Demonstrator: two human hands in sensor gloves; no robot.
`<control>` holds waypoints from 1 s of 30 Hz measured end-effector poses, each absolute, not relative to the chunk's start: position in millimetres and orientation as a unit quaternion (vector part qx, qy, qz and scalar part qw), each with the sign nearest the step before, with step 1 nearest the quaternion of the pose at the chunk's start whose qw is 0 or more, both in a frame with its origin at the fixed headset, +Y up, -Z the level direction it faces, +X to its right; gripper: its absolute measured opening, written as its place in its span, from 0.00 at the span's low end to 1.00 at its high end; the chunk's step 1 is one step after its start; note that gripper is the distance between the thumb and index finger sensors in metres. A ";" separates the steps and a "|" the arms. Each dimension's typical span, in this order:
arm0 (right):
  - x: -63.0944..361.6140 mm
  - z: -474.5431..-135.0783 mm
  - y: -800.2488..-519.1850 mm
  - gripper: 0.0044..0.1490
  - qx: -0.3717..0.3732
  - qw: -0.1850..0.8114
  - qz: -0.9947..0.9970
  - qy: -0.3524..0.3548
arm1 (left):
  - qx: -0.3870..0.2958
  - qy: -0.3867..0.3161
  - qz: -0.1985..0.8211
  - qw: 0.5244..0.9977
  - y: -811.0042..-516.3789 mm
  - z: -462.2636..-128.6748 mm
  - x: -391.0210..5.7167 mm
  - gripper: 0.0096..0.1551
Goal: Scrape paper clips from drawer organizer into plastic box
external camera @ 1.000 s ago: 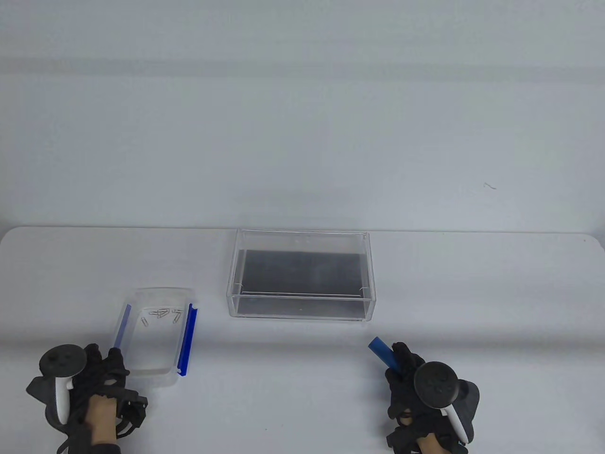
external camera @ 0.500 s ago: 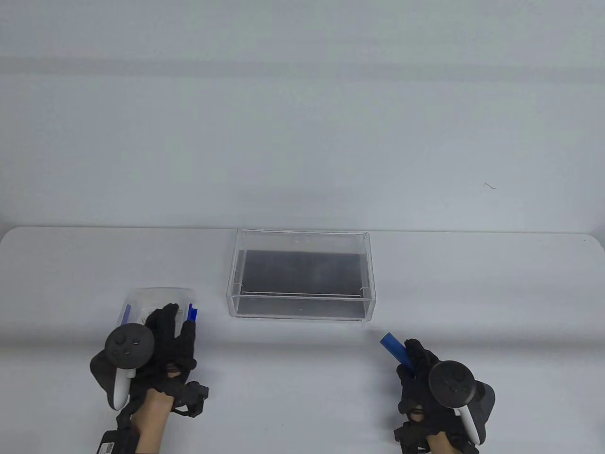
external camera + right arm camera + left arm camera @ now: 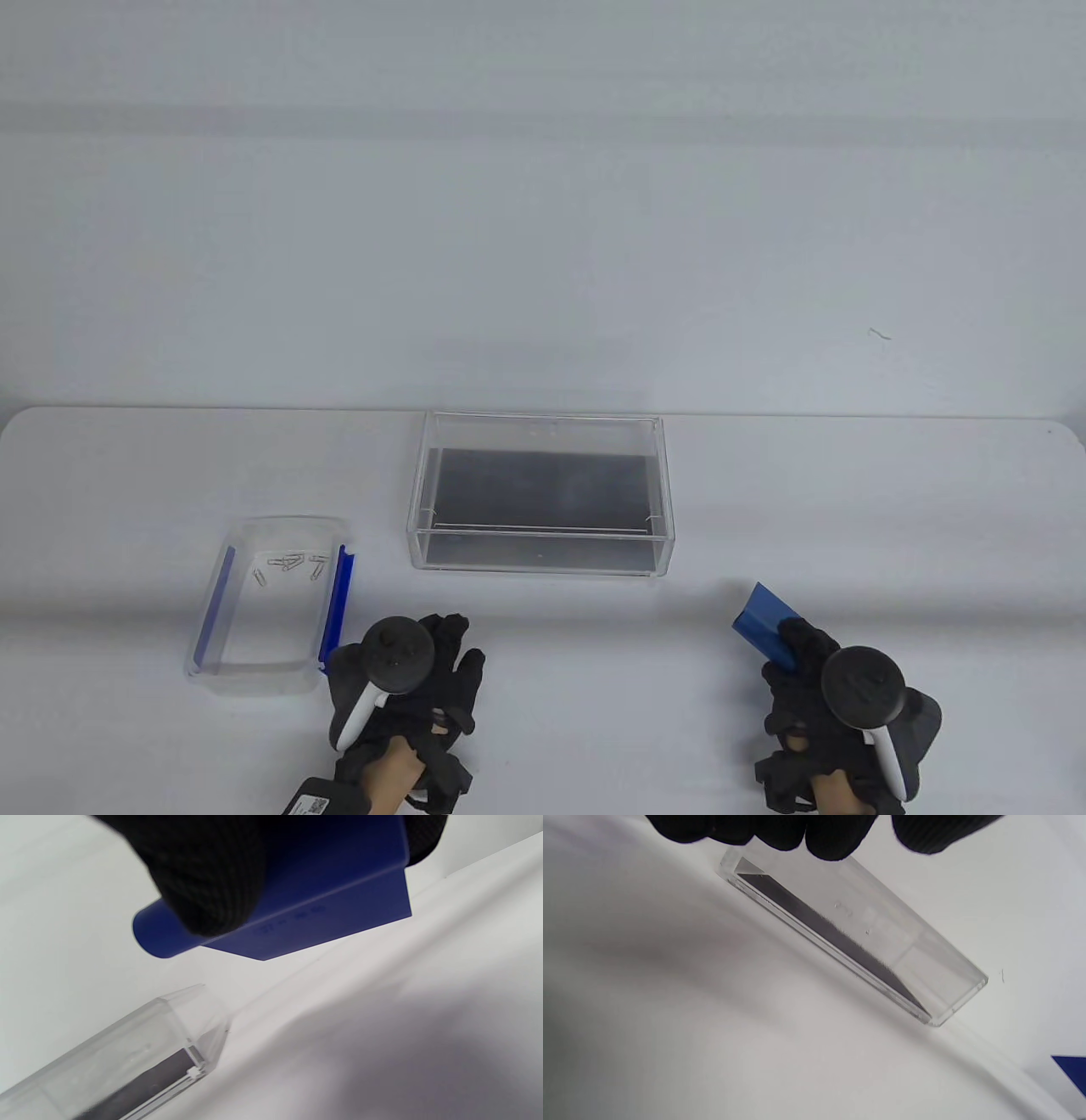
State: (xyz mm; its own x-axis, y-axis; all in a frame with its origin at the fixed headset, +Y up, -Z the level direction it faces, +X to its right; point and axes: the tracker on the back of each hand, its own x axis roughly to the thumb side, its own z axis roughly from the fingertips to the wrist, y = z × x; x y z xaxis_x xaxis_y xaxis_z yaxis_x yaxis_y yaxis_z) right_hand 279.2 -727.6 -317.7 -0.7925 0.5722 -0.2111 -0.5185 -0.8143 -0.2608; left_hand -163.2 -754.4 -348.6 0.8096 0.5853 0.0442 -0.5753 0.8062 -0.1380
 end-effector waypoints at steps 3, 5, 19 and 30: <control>288.6 -318.5 -735.0 0.37 -0.157 0.271 0.946 -0.086 | -0.060 -0.052 0.297 0.952 -756.5 -348.1 -158.2 0.38; 294.5 -319.3 -741.2 0.37 -0.167 0.255 0.950 -0.072 | -0.067 -0.054 0.292 0.953 -759.1 -347.9 -156.6 0.38; 301.7 -324.6 -771.1 0.37 -0.183 0.143 0.972 0.036 | -0.087 -0.046 0.295 0.951 -762.2 -348.7 -160.2 0.38; 297.7 -326.5 -768.9 0.36 -0.175 0.137 0.975 0.031 | -0.092 -0.027 0.321 0.942 -765.2 -352.4 -169.2 0.38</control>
State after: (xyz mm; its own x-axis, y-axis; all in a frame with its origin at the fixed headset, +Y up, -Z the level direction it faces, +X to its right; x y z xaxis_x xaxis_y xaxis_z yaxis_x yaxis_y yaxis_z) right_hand 297.7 -768.9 -326.5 -0.9013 0.2551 -0.3501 -0.2770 -0.9608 0.0131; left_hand -169.2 -765.2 -352.4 0.7929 0.6093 -0.0083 -0.5993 0.7773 -0.1914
